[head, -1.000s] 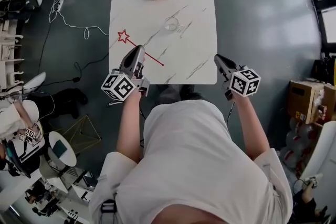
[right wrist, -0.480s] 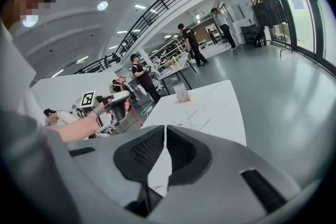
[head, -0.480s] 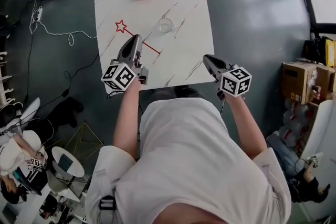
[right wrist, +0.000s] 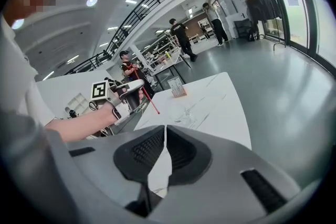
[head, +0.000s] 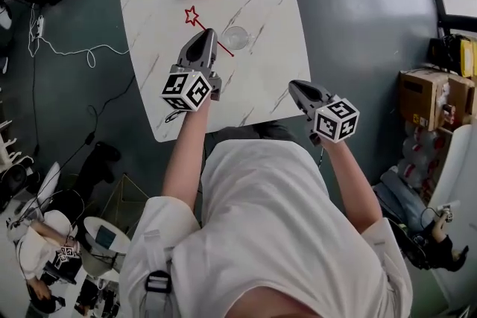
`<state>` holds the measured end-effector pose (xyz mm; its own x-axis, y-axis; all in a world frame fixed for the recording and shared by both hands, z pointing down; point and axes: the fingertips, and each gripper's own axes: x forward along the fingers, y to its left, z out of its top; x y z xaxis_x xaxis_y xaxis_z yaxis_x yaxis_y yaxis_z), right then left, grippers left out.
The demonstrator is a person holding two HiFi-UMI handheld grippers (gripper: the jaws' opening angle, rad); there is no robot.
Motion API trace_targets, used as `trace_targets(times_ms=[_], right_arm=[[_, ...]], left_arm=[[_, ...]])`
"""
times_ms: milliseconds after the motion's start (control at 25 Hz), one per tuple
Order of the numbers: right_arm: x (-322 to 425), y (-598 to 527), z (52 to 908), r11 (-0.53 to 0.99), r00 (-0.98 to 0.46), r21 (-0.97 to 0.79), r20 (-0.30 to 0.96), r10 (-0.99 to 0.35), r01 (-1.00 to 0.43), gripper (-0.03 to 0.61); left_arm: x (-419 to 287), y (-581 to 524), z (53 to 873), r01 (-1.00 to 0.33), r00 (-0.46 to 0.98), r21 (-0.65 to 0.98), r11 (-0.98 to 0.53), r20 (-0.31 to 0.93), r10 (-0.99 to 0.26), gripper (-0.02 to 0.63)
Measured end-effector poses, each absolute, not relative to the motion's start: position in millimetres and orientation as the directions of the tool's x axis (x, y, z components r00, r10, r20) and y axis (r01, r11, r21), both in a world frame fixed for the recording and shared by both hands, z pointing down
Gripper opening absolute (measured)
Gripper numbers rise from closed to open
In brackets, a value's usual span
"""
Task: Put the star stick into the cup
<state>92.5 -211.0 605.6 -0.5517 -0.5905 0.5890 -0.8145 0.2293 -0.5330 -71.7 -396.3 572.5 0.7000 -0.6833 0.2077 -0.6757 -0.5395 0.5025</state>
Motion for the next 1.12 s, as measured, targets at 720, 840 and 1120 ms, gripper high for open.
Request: trace_targets(times_ms=[720, 840, 1120], right_arm=[[80.5, -186.0, 638.7, 0.134, -0.507, -0.529, 0.666, -0.547, -0.838, 0.031], [88.4, -182.9, 637.8, 0.108, -0.478, -0.512, 0.678, -0.559, -0.852, 0.031], [91.2, -164.4, 645.8, 0.058, -0.438, -0.497, 0.697, -0.568, -0.866, 0.031]], left_arm=[[-38.4, -430.3, 664.1, -0.714, 0.687, 0.446, -0.54, 0.297, -0.663, 0.015], [-33.0, -428.4, 675.1, -0.712, 0.69, 0.446, -0.543, 0.299, -0.659, 0.015], [-31.2, -417.4, 701.4, -0.706, 0.702, 0.441, -0.554, 0.334, -0.629, 0.017]])
